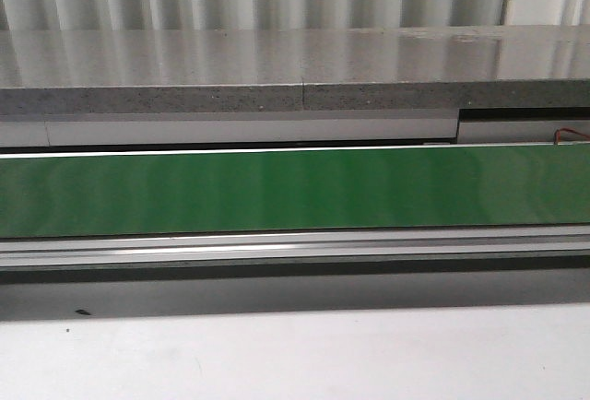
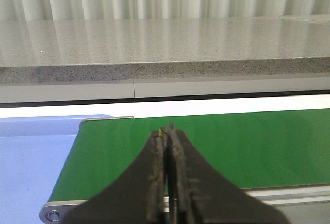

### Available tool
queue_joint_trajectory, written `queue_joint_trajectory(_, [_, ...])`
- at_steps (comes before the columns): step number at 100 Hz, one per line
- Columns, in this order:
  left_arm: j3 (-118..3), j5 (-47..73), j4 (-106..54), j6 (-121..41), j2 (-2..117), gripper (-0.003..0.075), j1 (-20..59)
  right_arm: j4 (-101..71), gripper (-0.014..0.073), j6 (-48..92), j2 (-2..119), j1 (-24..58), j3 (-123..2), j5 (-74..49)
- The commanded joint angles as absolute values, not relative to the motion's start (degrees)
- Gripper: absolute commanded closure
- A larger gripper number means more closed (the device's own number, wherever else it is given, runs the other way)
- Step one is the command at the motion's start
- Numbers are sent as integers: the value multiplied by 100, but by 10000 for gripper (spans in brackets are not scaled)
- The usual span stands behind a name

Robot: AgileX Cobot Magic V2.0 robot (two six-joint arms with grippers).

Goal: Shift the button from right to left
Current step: 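Move the right gripper toward the yellow push button in the green tray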

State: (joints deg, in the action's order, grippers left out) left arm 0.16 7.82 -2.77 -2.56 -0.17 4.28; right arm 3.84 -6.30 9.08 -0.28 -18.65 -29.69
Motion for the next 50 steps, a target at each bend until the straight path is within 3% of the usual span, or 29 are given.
queue_joint_trajectory(1, [241,336,-309,-229,-204,741,460,460,662,-606,1444,-40,-2525,-3130])
queue_joint_trajectory(50, [241,336,-309,-229,-204,741,460,318,662,-606,3582,-40,-3714,-4639])
